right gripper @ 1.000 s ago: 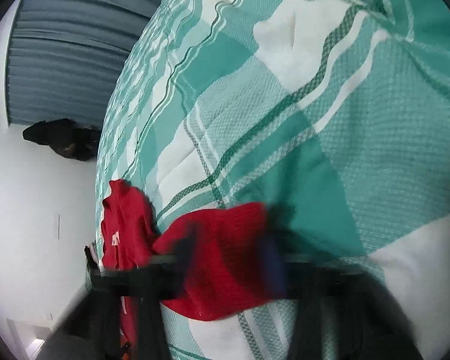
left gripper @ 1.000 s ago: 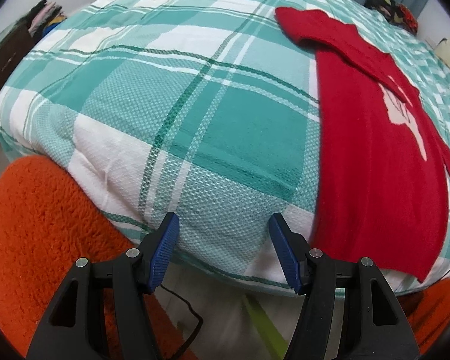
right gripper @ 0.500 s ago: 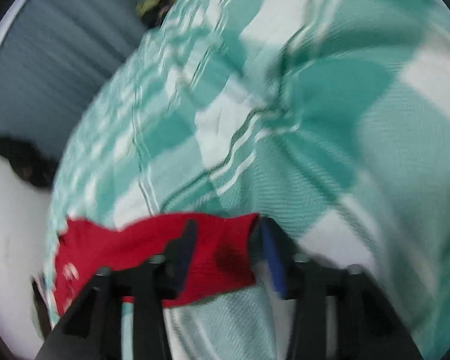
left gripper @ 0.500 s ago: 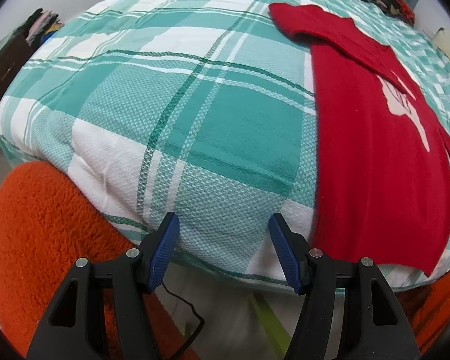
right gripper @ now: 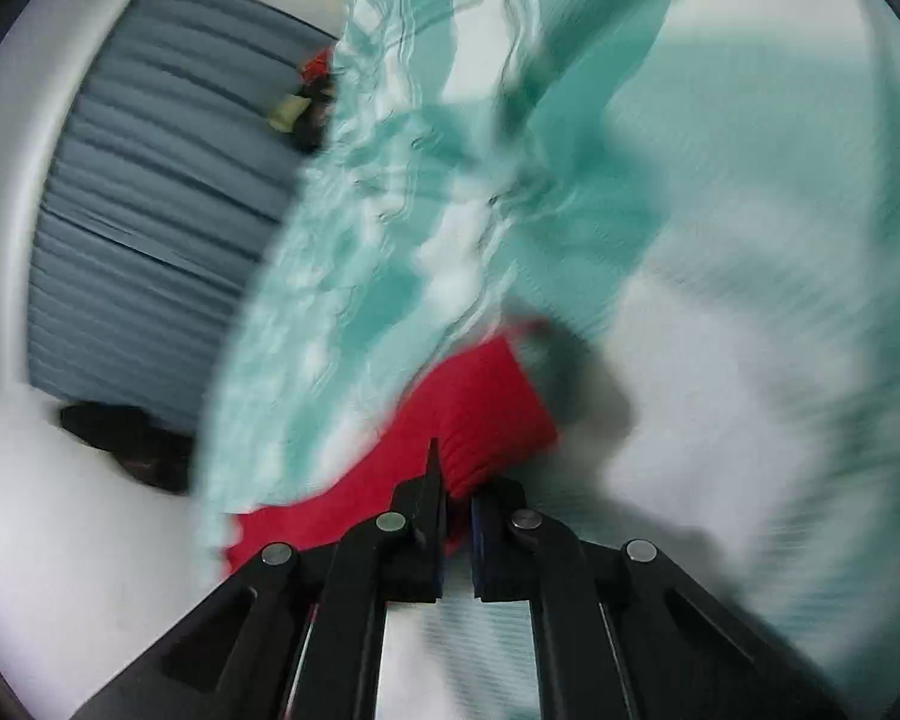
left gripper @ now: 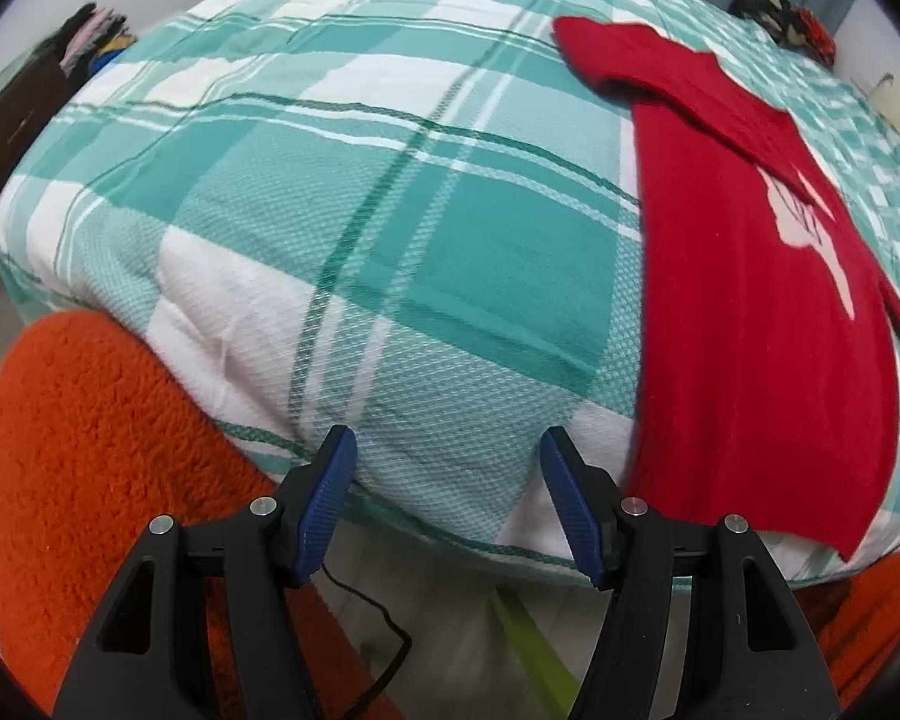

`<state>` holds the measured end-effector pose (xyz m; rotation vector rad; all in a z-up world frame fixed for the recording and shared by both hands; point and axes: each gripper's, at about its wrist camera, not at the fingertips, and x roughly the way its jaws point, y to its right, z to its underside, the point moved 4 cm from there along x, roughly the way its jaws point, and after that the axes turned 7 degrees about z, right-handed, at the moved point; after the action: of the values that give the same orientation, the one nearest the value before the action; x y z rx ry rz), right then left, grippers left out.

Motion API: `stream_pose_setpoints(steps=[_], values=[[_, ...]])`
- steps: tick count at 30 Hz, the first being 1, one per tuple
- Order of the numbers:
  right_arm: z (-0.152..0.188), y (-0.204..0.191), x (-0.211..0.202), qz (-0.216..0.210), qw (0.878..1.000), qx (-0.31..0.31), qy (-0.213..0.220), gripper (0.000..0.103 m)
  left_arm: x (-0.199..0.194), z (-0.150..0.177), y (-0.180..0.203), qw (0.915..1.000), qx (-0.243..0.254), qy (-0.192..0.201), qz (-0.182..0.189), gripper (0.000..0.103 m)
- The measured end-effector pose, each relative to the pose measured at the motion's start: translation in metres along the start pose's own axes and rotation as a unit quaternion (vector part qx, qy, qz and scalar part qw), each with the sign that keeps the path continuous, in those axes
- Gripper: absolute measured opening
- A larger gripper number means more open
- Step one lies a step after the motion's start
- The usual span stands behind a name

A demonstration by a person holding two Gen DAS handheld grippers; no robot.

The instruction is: Fold small clothes

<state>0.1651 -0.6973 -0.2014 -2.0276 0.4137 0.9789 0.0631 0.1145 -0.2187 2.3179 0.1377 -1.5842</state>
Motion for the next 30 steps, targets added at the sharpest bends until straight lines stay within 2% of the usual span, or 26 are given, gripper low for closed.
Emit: stream_pose_setpoints(steps=[1, 2, 4, 6, 9, 10, 11, 12, 13, 14, 15, 16, 17, 19, 21, 22, 24, 25, 26, 28, 30], values=[[0.001, 0.004, 0.002, 0.045, 0.998, -0.031, -0.009, 0.005, 0.003, -0.001, 0.000, 1.0000, -0.002, -0.003, 0.001, 0.066], [0.005, 0.006, 0.008, 0.062, 0.997, -0.048, -0.024, 0.005, 0.007, -0.002, 0.001, 1.0000, -0.001, -0.008, 0.000, 0.066], [0.008, 0.007, 0.014, 0.069, 0.995, -0.052, -0.040, 0.009, 0.010, -0.001, 0.004, 0.9999, 0.008, -0.010, -0.009, 0.066], [0.008, 0.003, 0.016, 0.055, 0.997, -0.042, -0.043, 0.020, 0.009, -0.001, 0.008, 0.9997, 0.020, -0.007, -0.013, 0.066], [0.003, 0.000, 0.013, 0.042, 0.997, -0.041, -0.046, 0.023, 0.008, 0.000, 0.008, 0.9997, 0.023, -0.006, -0.009, 0.066], [0.003, 0.000, 0.014, 0.021, 0.998, -0.022, -0.057, 0.034, 0.009, -0.001, 0.006, 0.9997, 0.020, -0.008, -0.007, 0.067], [0.003, 0.002, 0.015, -0.005, 0.997, -0.004, -0.071, 0.038, 0.010, -0.001, 0.005, 0.9998, 0.017, -0.010, -0.005, 0.068], [0.001, 0.005, 0.010, -0.023, 0.996, 0.002, -0.082, 0.037, 0.012, -0.001, 0.006, 0.9998, 0.012, -0.012, -0.004, 0.068], [0.000, 0.006, 0.007, -0.008, 0.996, -0.015, -0.084, 0.022, 0.013, -0.001, 0.006, 0.9998, 0.011, -0.013, -0.004, 0.068], [0.000, 0.008, 0.006, 0.030, 0.996, -0.044, -0.078, 0.009, 0.013, -0.001, 0.007, 0.9998, 0.011, -0.013, -0.005, 0.068], [-0.001, 0.008, 0.003, 0.086, 0.991, -0.080, -0.070, 0.004, 0.011, 0.001, 0.008, 0.9998, 0.012, -0.012, -0.005, 0.068], [-0.003, 0.005, 0.001, 0.131, 0.983, -0.115, -0.060, 0.004, 0.010, 0.001, 0.008, 0.9998, 0.012, -0.012, -0.005, 0.068], [-0.007, 0.001, -0.004, 0.156, 0.977, -0.137, -0.045, 0.006, 0.010, 0.002, 0.007, 0.9999, 0.012, -0.011, -0.003, 0.068], [-0.012, -0.010, -0.019, 0.234, 0.955, -0.182, 0.021, 0.009, 0.009, 0.001, 0.005, 0.9999, 0.008, -0.012, 0.000, 0.068], [-0.018, -0.011, -0.033, 0.269, 0.944, -0.184, 0.062, 0.017, 0.009, 0.002, 0.004, 0.9999, 0.006, -0.013, 0.002, 0.068], [-0.020, -0.010, -0.041, 0.273, 0.942, -0.179, 0.073, 0.017, 0.009, 0.002, 0.004, 0.9999, 0.006, -0.013, 0.002, 0.068], [-0.019, -0.015, -0.052, 0.228, 0.955, -0.172, 0.081, 0.019, 0.009, 0.002, 0.004, 0.9999, 0.009, -0.012, -0.001, 0.069], [-0.017, -0.023, -0.053, 0.172, 0.967, -0.174, 0.066, 0.019, 0.009, 0.002, 0.005, 0.9999, 0.009, -0.012, -0.003, 0.069], [-0.010, -0.033, -0.049, 0.130, 0.973, -0.185, 0.041, 0.019, 0.010, 0.001, 0.005, 0.9999, 0.010, -0.012, -0.004, 0.069], [0.007, -0.050, -0.032, 0.087, 0.972, -0.218, -0.014, 0.020, 0.012, 0.001, 0.007, 0.9998, 0.011, -0.013, -0.007, 0.069], [0.022, -0.051, -0.012, 0.100, 0.962, -0.249, -0.053, 0.023, 0.012, 0.001, 0.008, 0.9998, 0.011, -0.013, -0.009, 0.069]])
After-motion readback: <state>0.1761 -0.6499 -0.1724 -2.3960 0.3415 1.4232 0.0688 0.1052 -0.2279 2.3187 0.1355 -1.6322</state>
